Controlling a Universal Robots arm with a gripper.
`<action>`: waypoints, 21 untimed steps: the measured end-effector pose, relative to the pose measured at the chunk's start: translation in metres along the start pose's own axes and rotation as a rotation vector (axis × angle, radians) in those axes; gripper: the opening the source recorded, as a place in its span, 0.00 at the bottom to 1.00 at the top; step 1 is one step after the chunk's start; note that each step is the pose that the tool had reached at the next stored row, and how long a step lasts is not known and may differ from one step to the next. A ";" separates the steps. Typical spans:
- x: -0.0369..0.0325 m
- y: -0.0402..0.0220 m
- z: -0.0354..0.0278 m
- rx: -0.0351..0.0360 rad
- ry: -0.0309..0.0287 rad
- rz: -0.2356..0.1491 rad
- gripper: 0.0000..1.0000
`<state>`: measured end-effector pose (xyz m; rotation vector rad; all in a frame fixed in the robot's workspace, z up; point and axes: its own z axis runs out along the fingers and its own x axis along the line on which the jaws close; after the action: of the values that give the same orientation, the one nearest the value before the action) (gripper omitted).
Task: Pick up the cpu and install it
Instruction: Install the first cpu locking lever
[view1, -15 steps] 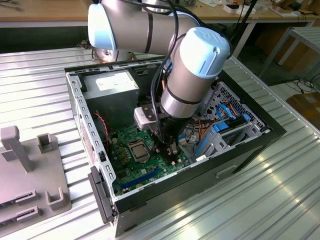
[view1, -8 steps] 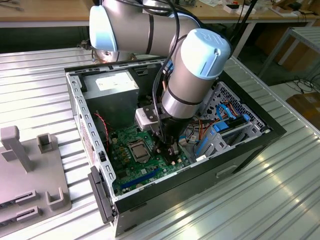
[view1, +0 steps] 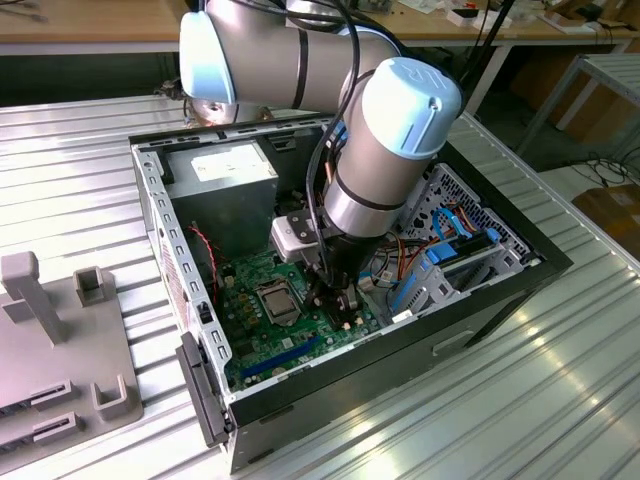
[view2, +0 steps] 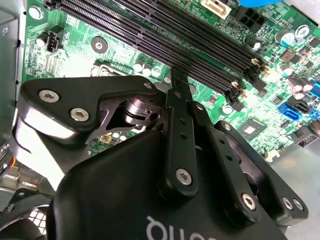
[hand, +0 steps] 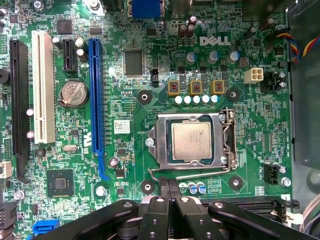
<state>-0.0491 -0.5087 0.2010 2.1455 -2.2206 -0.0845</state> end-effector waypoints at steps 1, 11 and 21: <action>0.0000 0.0000 0.0000 0.0001 0.0000 0.000 0.11; 0.0000 0.0004 0.0000 0.0037 0.0005 -0.006 0.11; 0.0001 0.0008 0.0014 0.0083 0.0011 -0.011 0.11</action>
<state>-0.0500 -0.5087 0.1996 2.1611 -2.2131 -0.0748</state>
